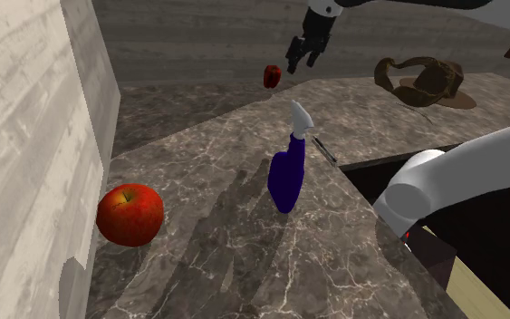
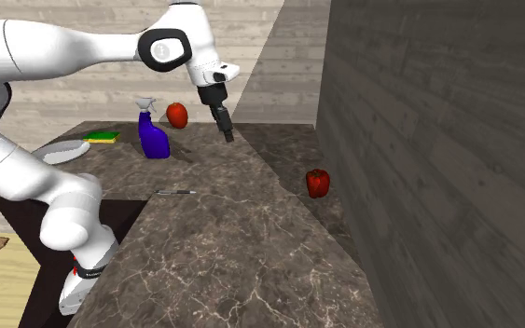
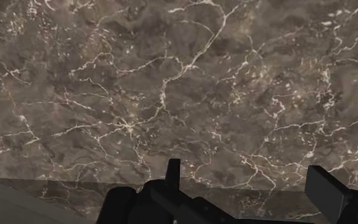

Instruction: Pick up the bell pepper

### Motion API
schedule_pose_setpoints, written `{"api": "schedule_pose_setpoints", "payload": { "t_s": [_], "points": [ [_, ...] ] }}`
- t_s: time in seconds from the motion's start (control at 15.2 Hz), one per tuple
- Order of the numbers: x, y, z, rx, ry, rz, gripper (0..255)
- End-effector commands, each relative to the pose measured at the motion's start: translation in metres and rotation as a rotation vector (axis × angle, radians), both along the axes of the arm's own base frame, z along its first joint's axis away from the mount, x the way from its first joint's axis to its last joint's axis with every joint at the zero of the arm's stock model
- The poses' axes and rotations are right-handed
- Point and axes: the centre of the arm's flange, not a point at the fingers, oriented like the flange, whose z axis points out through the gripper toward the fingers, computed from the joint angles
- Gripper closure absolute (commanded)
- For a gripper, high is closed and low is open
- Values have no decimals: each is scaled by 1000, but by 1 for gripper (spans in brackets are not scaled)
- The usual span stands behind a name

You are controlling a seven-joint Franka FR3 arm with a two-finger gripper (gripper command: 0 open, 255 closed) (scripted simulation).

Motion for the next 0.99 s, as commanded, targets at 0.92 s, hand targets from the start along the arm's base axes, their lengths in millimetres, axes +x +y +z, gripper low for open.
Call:
{"api": "schedule_pose_setpoints", "payload": {
  "t_s": [0.92],
  "points": [
    [187, -93, -44, 22, 32, -347, 0]
  ]
}}
